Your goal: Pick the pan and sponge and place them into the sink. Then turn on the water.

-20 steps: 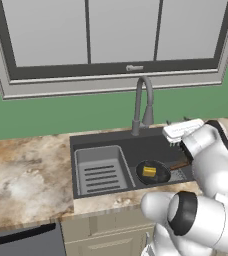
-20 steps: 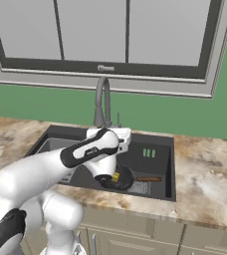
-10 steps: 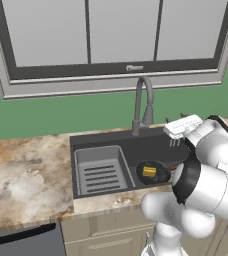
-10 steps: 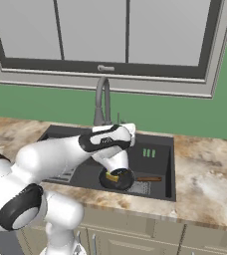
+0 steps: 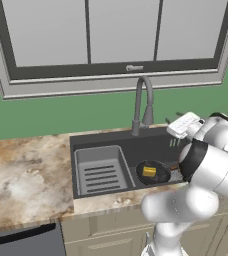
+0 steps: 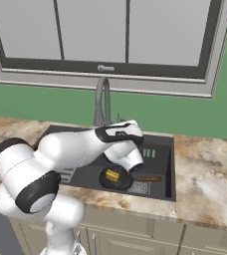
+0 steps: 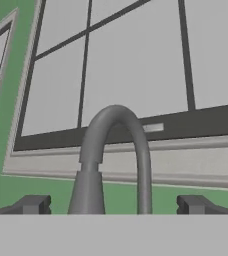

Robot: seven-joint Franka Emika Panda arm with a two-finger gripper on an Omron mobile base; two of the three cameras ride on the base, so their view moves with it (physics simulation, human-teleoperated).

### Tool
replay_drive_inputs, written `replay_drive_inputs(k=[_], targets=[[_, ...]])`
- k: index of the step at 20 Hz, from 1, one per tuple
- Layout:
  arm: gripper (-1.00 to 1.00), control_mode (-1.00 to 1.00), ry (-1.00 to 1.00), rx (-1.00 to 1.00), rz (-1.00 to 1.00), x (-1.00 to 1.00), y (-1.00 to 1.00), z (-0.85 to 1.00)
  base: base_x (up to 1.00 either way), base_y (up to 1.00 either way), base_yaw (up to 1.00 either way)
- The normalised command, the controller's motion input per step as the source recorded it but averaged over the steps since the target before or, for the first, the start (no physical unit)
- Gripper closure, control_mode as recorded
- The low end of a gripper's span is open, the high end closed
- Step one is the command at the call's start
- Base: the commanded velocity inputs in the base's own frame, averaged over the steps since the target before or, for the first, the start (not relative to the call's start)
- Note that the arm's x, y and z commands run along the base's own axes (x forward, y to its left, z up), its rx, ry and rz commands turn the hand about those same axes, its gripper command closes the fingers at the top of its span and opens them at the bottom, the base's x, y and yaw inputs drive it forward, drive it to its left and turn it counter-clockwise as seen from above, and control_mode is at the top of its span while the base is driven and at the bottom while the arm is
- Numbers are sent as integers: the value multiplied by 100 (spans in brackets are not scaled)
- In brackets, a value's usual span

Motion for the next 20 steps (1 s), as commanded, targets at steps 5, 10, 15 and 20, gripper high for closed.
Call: replay_drive_inputs(k=[5, 10, 15, 20], targets=[[-100, -100, -4, 0, 23, 7, -2, 0, 0, 0, 0], [-100, -100, -2, -1, 21, 6, 5, 0, 0, 0, 0], [-100, -100, -1, -13, 11, 14, 19, -1, 0, 0, 0], [-100, -100, 1, -20, 5, 24, 17, -3, 0, 0, 0]])
